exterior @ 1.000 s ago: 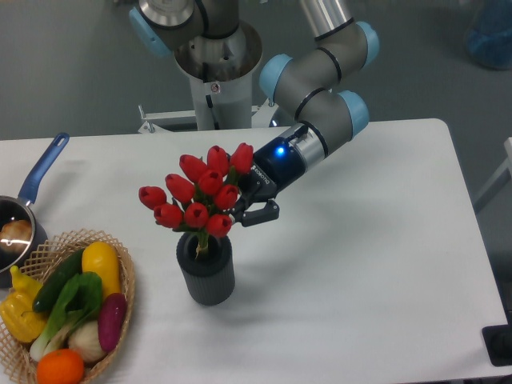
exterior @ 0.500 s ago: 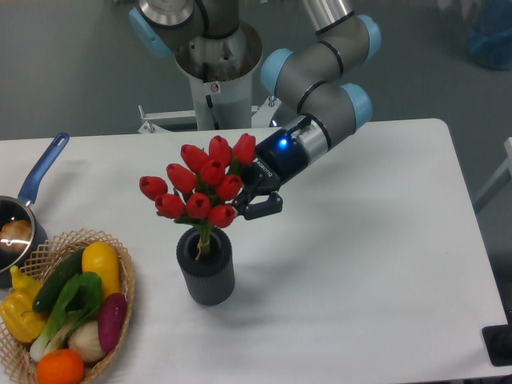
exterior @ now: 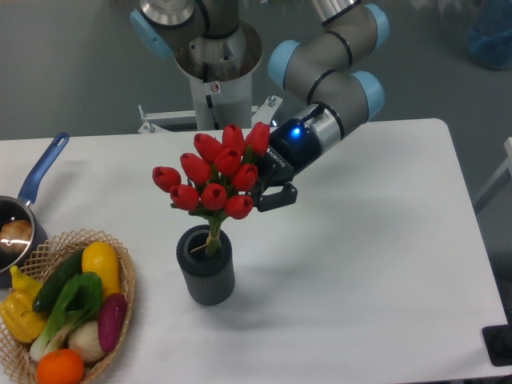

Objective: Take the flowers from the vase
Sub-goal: 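Lift the gripped tulip bunch up and out of the grey vase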

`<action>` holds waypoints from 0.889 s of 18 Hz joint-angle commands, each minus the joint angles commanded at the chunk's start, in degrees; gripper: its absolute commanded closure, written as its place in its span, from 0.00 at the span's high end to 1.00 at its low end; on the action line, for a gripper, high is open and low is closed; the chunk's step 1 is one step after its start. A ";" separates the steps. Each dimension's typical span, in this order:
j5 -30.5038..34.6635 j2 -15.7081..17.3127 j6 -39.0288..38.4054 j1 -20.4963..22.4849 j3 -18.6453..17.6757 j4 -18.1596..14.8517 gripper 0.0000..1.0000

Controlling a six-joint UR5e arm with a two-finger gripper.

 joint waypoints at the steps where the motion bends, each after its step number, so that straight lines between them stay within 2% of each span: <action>1: -0.36 0.09 -0.09 0.17 0.00 0.00 0.42; 6: -1.06 1.84 -4.65 1.05 0.00 -0.09 0.42; 16: -6.42 2.81 -7.03 2.37 0.00 -0.53 0.42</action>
